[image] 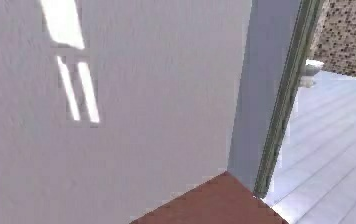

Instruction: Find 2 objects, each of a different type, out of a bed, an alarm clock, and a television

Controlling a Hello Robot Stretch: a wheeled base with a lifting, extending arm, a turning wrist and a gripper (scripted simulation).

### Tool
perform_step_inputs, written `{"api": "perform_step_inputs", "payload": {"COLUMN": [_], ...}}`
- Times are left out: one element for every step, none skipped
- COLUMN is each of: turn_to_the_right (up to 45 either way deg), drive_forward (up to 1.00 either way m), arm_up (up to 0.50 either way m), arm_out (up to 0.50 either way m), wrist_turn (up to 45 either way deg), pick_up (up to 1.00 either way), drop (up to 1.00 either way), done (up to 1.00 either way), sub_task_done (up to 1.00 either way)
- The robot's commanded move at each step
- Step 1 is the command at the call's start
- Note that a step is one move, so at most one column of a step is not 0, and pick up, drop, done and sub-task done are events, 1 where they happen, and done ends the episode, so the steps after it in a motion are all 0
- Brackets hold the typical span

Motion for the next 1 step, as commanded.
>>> {"api": "perform_step_inputs", "payload": {"turn_to_the_right": [0.0], "drive_forward": [0.50], "arm_up": [0.00], "arm_out": [0.00], "wrist_turn": [0.0], "pick_up": [0.00], "drop": [0.00], "done": [0.00], "sub_task_done": [0.00]}}
